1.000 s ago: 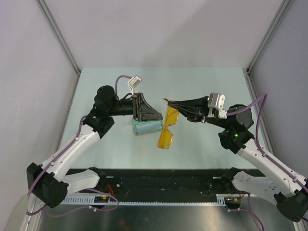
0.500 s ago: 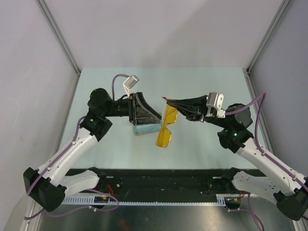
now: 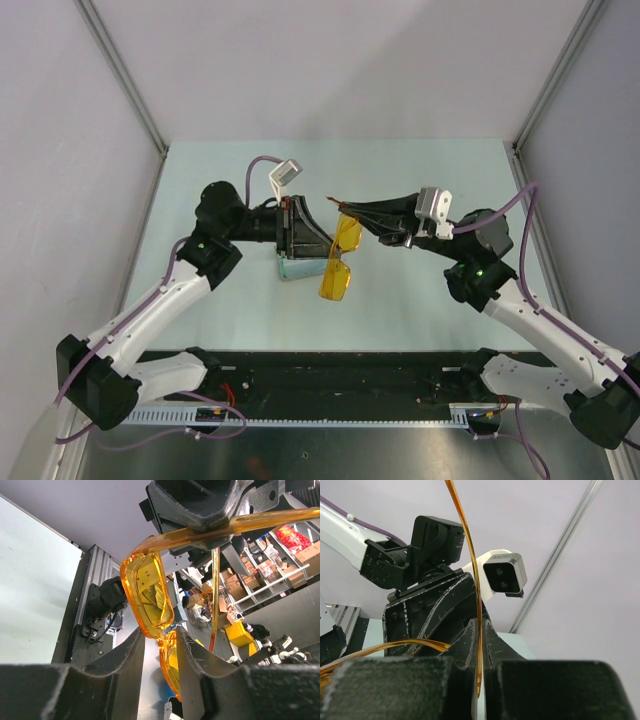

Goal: Organize the sunglasses
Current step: Pass from the right arm to the left

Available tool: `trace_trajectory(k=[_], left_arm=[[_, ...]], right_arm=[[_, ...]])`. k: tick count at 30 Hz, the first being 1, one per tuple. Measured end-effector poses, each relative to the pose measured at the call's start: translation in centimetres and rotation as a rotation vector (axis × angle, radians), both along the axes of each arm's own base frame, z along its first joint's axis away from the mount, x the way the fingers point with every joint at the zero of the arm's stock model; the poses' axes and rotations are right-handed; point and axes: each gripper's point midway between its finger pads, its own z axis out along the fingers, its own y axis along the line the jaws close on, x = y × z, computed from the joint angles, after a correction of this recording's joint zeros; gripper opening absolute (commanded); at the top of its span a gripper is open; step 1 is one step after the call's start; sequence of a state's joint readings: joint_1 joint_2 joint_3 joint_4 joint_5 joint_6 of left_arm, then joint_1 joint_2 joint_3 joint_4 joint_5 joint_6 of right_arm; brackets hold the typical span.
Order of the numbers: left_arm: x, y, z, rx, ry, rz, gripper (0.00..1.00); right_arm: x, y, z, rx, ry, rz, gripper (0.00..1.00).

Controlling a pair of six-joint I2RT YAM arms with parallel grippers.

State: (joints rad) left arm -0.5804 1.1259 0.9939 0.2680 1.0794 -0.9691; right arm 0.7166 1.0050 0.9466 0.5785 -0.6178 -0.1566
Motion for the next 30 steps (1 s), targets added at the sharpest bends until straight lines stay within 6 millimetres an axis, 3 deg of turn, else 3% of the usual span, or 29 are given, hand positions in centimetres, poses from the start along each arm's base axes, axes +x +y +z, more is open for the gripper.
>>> trace_trajectory(k=[5,14,19,21,22,23,25,26,30], left_arm=[[-0.2,0.0,0.0,0.000,-0.001,-0.010,0.33],[-0.1,-0.1,-0.4,0.012,0.036,-0.027,0.01],[-0.1,-0.1,-0.4,0.014,0.052,-0.028,0.00],[-0.1,-0.1,-0.4,0.014,0.052,-0.027,0.00],[-0.1,-0.1,-0.4,0.014,0.052,-0.026,0.00],[0.0,-0.1,-0.4,0.014,0.053,-0.024,0.00],[0.2,-0.2,-0.4,0.014,0.052,-0.017,0.00],[0.2,-0.3,-0.5,0.014,0.051,-0.019,0.00],[0.4,-0.5,-0.9,0.022,0.054,-0.031,0.00]], right_arm=[[0.1,0.1,0.2,0.004,-0.007,0.001,0.00],[-0.2,0.3,0.7,0.015,-0.030,0.010,0.00],[-0.5,0.4,0.9,0.015,-0.052,0.012,0.00],[-0.5,0.4,0.8,0.014,-0.052,0.005,0.12],[-0.5,0.5,0.8,0.014,-0.050,0.002,0.22],[-0.5,0.5,0.8,0.014,-0.050,0.001,0.40],[-0.4,0.5,0.7,0.012,-0.040,-0.009,0.55],[-0.2,0.5,0.6,0.011,-0.032,-0.022,0.70],[1.3,-0.1,0.5,0.021,0.027,-0.100,0.83]])
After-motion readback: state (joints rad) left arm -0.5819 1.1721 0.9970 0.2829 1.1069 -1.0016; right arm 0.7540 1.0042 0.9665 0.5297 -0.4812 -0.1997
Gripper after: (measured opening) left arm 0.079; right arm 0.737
